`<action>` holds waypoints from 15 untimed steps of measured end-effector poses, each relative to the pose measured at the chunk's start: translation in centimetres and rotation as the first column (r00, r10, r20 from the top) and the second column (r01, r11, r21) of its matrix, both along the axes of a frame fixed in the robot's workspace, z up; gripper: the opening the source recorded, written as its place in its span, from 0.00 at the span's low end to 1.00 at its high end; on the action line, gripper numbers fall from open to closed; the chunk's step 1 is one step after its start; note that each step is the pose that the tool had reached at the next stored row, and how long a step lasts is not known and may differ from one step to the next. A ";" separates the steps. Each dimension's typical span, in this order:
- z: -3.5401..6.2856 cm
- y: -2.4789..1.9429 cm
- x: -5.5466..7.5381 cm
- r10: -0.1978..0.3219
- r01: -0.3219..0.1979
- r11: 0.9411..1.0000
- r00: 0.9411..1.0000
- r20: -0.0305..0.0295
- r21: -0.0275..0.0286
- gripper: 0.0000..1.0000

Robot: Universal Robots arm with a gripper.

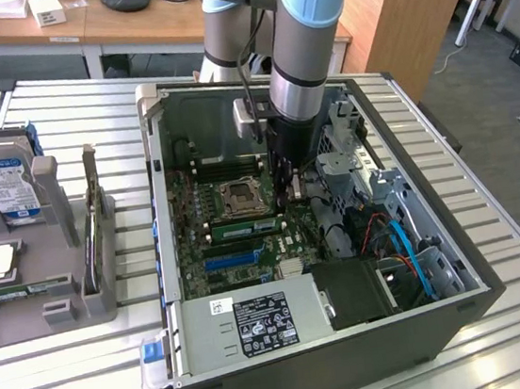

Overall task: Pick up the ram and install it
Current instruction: 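Press down the ram until it locks into place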

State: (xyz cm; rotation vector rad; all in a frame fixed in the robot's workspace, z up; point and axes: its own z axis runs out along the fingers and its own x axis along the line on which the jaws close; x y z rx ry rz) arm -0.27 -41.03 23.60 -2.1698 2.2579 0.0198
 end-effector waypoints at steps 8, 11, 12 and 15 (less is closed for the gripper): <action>-0.20 -0.01 0.1 0.000 0.000 1.000 1.000 0.000 0.000 0.11; -0.20 -0.02 0.1 0.000 0.000 1.000 1.000 0.000 0.000 0.11; -0.26 -0.01 0.1 0.000 0.000 1.000 1.000 0.000 0.000 0.11; -0.45 -0.01 0.1 0.000 0.000 1.000 1.000 0.000 0.000 0.11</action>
